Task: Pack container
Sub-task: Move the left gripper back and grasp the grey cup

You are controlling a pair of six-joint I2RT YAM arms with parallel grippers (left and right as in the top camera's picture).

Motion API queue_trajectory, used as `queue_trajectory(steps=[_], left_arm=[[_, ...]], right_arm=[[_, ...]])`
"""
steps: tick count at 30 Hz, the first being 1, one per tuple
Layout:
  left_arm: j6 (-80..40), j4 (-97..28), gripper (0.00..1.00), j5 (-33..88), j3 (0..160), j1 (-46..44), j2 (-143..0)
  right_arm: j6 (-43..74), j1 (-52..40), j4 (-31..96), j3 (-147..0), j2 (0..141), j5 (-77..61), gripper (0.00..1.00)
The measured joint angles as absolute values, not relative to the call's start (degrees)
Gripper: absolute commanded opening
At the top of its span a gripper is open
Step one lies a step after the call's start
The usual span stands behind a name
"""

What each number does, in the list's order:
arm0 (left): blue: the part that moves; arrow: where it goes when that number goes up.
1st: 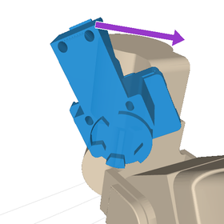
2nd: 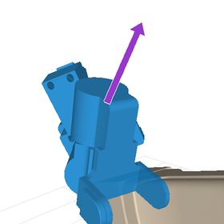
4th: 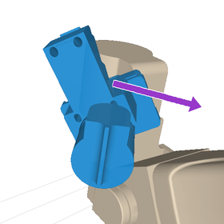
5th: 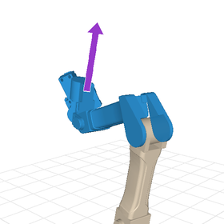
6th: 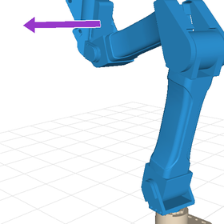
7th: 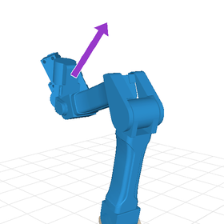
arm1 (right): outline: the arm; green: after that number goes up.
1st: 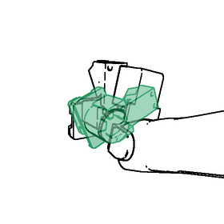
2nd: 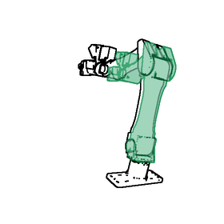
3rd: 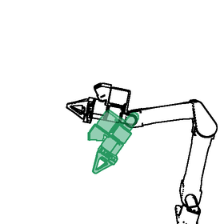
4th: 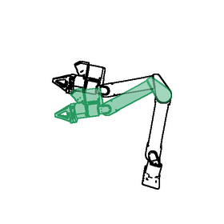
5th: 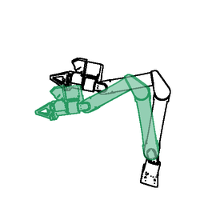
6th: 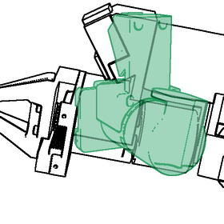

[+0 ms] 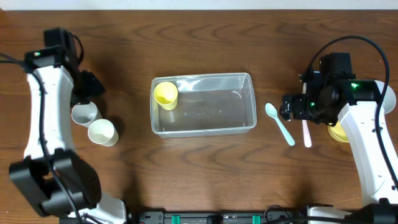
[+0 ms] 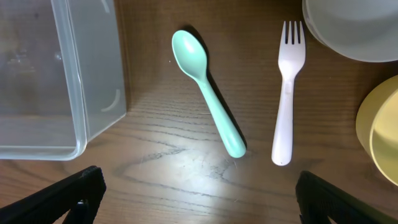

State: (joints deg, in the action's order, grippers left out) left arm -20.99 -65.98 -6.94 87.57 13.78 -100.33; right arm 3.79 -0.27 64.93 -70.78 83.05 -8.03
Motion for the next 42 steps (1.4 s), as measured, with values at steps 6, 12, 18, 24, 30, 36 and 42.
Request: queue_trajectory(steps=[6,12,18,24,30,36,42], left_arm=[[-21.0,-62.5,0.83,-6.5,84.8,13.8,-105.8],[-21.0,-61.0,0.83,-6.4,84.8,13.8,-109.7],[-20.9,-60.4,0.51,-6.4,84.8,13.8,-111.8],[-21.2,-59.5,0.29,-6.3,84.8,13.8,-111.8],[-21.0,-59.4,0.09,-6.4,84.8,13.8,-111.8],[-20.9,-59.4,0.06,-6.4,84.8,13.8,-111.8],[-19.8,-58.6,0.06,-6.4,84.8,13.8,-111.8]], right_arm=[[3.8,-0.3,64.9,-70.8,83.0,-8.0,0.99],[3.8,-0.3,65.4,-70.8,83.0,-8.0,0.99],[3.8,-0.3,65.4,-70.8,83.0,-8.0,0.99],[3.8,-0.3,65.5,-70.8,83.0,-8.0,0.99],[3.8,-0.3,65.5,-70.8,83.0,-8.0,0.99],[3.8,-0.3,65.5,-70.8,83.0,-8.0,0.99],[3.8,-0.3,65.6,-70.8,83.0,-8.0,0.99]])
